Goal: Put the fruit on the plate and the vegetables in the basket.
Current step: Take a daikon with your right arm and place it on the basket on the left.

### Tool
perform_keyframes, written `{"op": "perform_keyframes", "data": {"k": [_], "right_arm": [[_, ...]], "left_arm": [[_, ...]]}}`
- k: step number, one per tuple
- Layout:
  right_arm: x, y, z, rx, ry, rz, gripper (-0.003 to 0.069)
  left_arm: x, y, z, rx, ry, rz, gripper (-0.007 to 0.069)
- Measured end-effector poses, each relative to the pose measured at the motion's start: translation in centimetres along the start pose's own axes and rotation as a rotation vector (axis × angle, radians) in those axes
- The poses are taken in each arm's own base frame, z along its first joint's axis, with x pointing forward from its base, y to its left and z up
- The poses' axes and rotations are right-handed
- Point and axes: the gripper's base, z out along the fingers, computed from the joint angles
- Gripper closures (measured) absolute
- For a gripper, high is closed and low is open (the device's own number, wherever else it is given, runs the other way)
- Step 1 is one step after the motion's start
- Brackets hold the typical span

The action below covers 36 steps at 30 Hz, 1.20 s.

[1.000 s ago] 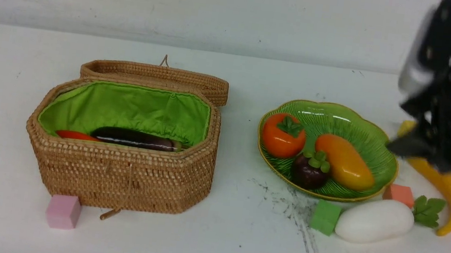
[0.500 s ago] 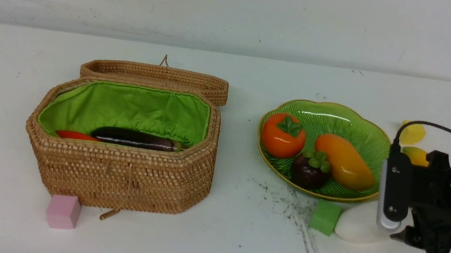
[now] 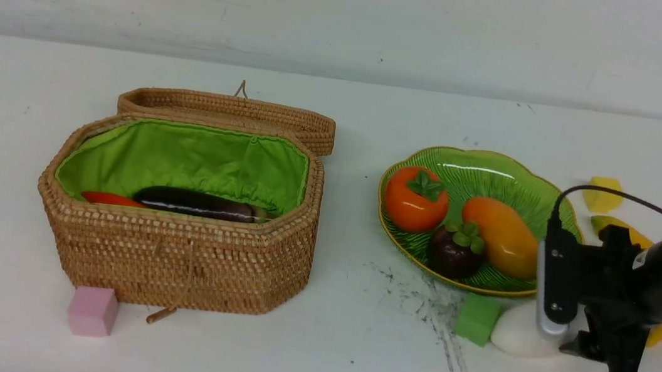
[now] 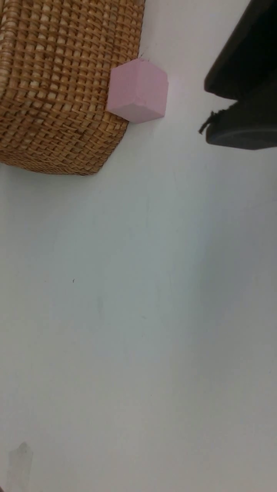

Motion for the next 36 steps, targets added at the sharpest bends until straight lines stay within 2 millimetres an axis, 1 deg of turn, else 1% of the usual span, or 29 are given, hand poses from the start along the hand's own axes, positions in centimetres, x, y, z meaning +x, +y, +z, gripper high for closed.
{"op": "perform_keyframes", "data": {"k": [5,11,15,23,29,36], "right_arm": [[0.0,-0.1,0.6,-0.008,0.003,0.0,0.0129],[0.0,0.2,0.5,-0.046,0.006,0.0,0.013],[0.0,0.2,0.4,-0.065,0.005,0.004,0.0153],[0.0,0.3,0.3,-0.078,0.004,0.005,0.0154],[-0.1,0.6,-0.1,-0.107,0.004,0.007,0.0154],[-0.2,1.6,-1.0,-0.189,-0.007,0.041,0.0155]], "left_arm": [[0.0,0.0,0.0,0.0,0.0,0.0,0.0514],[0.0,0.0,0.0,0.0,0.0,0.0,0.0514],[0.0,0.0,0.0,0.0,0.0,0.0,0.0514],[0.0,0.0,0.0,0.0,0.0,0.0,0.0514],[0.0,0.0,0.0,0.0,0.0,0.0,0.0514],[0.0,0.0,0.0,0.0,0.0,0.0,0.0514]]}}
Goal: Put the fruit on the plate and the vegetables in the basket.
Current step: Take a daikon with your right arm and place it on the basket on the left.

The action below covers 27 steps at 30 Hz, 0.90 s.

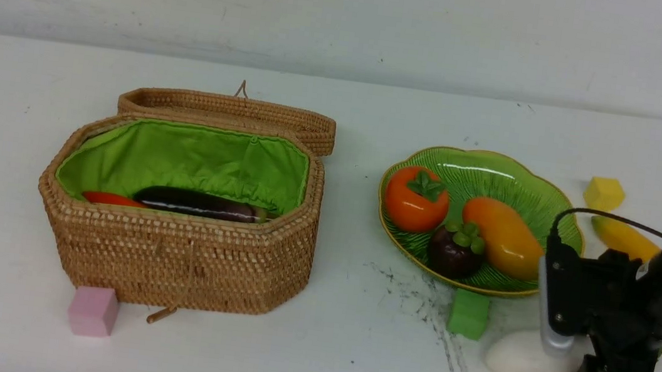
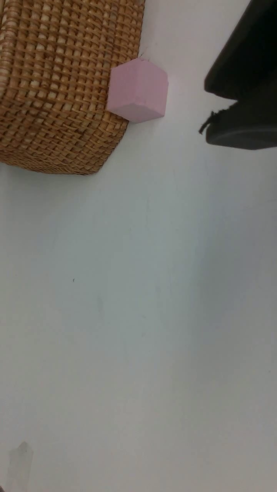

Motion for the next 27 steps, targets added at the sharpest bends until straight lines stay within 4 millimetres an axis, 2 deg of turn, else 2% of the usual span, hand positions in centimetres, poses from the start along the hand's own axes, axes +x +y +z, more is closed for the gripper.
{"op": "perform_keyframes", "data": {"k": [2,4,5,6,8,10,17,21,23,25,27], "right_arm": [[-0.1,0.2,-0.4,-0.009,-0.008,0.008,0.0179],[-0.2,0.3,-0.9,0.001,-0.019,0.013,0.0258],[-0.3,0.4,-1.4,0.006,-0.026,0.017,0.0395],[-0.3,0.4,-1.5,0.007,-0.028,0.016,0.0417],[-0.4,0.5,-2.0,0.01,-0.037,0.021,0.0602],[-0.4,0.6,-2.0,0.005,-0.037,0.021,0.0657],[-0.5,0.5,-2.4,0.032,-0.049,0.021,0.0666],[-0.6,0.5,-2.8,0.052,-0.057,0.036,0.0642],[-0.7,0.5,-3.4,0.067,-0.068,0.076,0.0604],[-0.8,0.6,-4.2,0.086,-0.081,0.125,0.0521],[-0.8,0.7,-5.2,0.113,-0.086,0.156,0.0397]], "left_arm": [[0.0,0.0,0.0,0.0,0.0,0.0,0.0514],[0.0,0.0,0.0,0.0,0.0,0.0,0.0514],[0.0,0.0,0.0,0.0,0.0,0.0,0.0514],[0.0,0.0,0.0,0.0,0.0,0.0,0.0514],[0.0,0.0,0.0,0.0,0.0,0.0,0.0514],[0.0,0.0,0.0,0.0,0.0,0.0,0.0514],[0.0,0.0,0.0,0.0,0.0,0.0,0.0514],[0.0,0.0,0.0,0.0,0.0,0.0,0.0514],[0.0,0.0,0.0,0.0,0.0,0.0,0.0514],[0.0,0.0,0.0,0.0,0.0,0.0,0.0514],[0.0,0.0,0.0,0.0,0.0,0.0,0.0514]]}}
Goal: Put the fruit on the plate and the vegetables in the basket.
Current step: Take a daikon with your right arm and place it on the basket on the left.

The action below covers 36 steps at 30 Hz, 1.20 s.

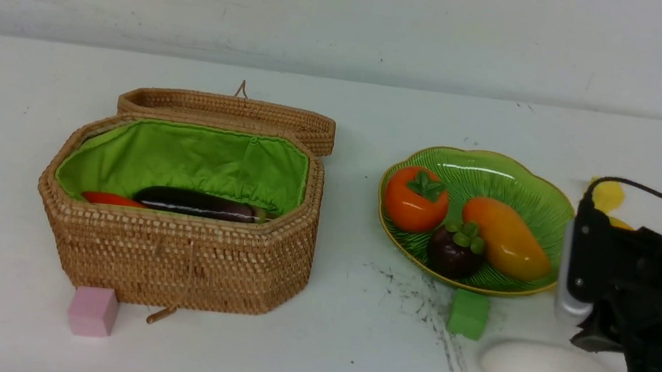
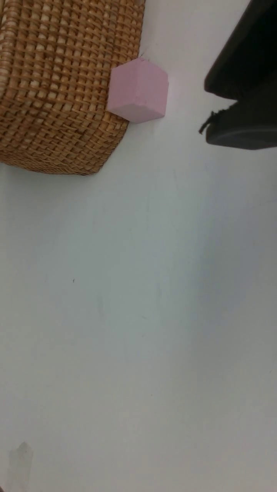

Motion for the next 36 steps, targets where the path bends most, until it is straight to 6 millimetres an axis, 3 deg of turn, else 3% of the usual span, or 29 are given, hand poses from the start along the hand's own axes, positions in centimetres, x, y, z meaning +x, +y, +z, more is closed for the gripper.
{"op": "perform_keyframes", "data": {"k": [1,3,4,5,6,7,8,12,19,24,36], "right_arm": [[0.0,0.0,0.0,0.0,0.0,0.0,0.0397],[-0.1,0.3,-1.7,0.027,-0.01,0.055,0.0198],[-0.1,0.3,-1.7,0.024,-0.009,0.055,0.0183],[-0.2,0.6,-2.7,0.029,-0.017,0.083,0.0064],[-0.2,0.6,-2.8,0.032,-0.018,0.085,0.0064],[-0.2,1.0,-3.6,0.02,-0.018,0.097,0.0001],[-0.2,1.2,-3.8,0.012,-0.018,0.1,-0.0009],[-0.2,1.6,-4.0,-0.025,-0.016,0.111,-0.0001],[-0.3,1.9,-4.0,-0.053,-0.021,0.129,0.0082],[-0.3,1.7,-3.7,-0.047,-0.022,0.131,0.0061],[0.2,1.1,-0.8,-0.089,0.027,0.111,0.0032]], "left_arm": [[0.0,0.0,0.0,0.0,0.0,0.0,0.0514],[0.0,0.0,0.0,0.0,0.0,0.0,0.0514],[0.0,0.0,0.0,0.0,0.0,0.0,0.0514],[0.0,0.0,0.0,0.0,0.0,0.0,0.0514],[0.0,0.0,0.0,0.0,0.0,0.0,0.0514],[0.0,0.0,0.0,0.0,0.0,0.0,0.0514],[0.0,0.0,0.0,0.0,0.0,0.0,0.0514],[0.0,0.0,0.0,0.0,0.0,0.0,0.0514],[0.0,0.0,0.0,0.0,0.0,0.0,0.0514],[0.0,0.0,0.0,0.0,0.0,0.0,0.0514],[0.0,0.0,0.0,0.0,0.0,0.0,0.0514]]}}
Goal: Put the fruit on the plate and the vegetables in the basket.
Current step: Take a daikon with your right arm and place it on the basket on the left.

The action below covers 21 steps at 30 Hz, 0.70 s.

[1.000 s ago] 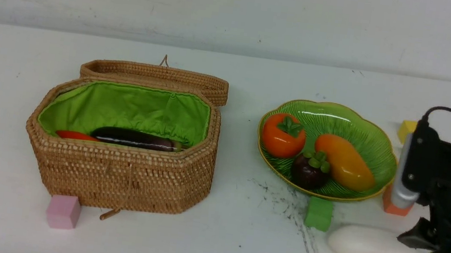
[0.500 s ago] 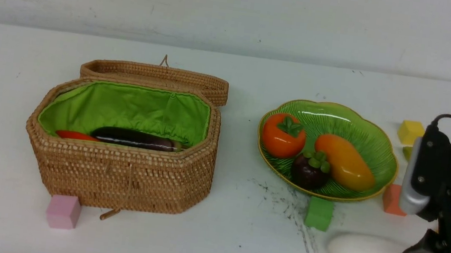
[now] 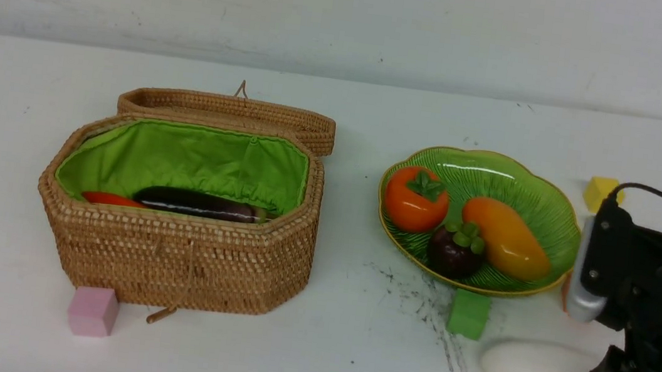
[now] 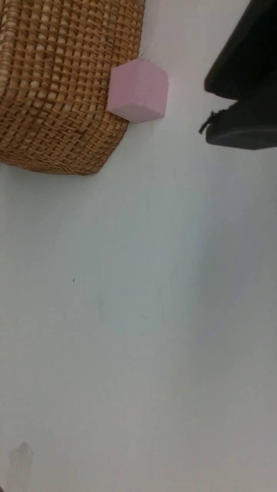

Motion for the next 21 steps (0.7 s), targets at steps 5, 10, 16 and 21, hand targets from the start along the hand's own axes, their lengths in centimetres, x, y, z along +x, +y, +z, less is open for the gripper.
{"op": "perform_keyframes", "data": {"k": [5,10,16,21], "right_arm": [[0.2,-0.4,1.8,-0.03,0.024,-0.001,0.0032],[0.5,-0.8,4.5,-0.081,0.046,0.005,0.0034],[1.3,-0.9,8.9,-0.18,0.1,-0.048,0.0088],[1.3,-1.2,9.0,-0.173,0.106,-0.078,0.0125]], "left_arm": [[0.0,0.0,0.0,0.0,0.0,0.0,0.0514],[0.0,0.0,0.0,0.0,0.0,0.0,0.0512],[0.0,0.0,0.0,0.0,0.0,0.0,0.0507],[0.0,0.0,0.0,0.0,0.0,0.0,0.0501]]}}
